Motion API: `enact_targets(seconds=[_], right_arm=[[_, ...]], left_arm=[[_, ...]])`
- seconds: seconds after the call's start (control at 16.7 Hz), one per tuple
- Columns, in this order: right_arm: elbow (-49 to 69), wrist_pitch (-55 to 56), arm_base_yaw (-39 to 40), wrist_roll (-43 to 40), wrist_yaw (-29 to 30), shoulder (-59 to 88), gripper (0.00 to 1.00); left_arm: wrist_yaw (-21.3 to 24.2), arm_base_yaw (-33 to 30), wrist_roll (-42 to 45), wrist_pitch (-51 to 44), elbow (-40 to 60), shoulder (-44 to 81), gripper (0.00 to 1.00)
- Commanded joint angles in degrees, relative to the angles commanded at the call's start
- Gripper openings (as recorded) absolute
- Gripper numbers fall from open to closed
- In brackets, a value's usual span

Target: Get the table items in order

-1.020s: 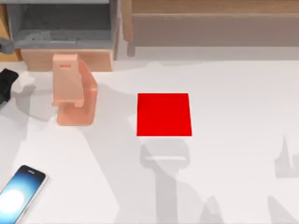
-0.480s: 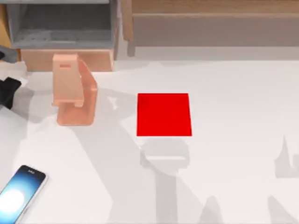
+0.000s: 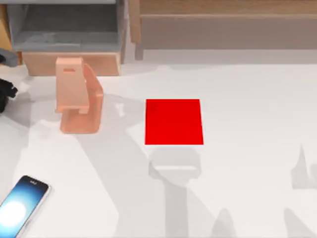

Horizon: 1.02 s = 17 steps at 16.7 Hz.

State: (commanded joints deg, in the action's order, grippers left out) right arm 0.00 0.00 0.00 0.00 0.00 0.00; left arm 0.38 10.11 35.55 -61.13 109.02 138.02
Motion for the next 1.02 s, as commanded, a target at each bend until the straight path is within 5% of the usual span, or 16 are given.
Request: enact_targets(seconds=[0.24, 1.02], right_arm=[[0.0, 0.0, 0.0, 0.0, 0.0, 0.0, 1.00], [0.0, 0.0, 0.0, 0.0, 0.0, 0.0, 1.00]], left_arm=[[0.0, 0.0, 0.0, 0.0, 0.0, 0.0, 0.00], [0.1, -0.2, 0.1, -6.9, 6.6, -0.7, 0.00]])
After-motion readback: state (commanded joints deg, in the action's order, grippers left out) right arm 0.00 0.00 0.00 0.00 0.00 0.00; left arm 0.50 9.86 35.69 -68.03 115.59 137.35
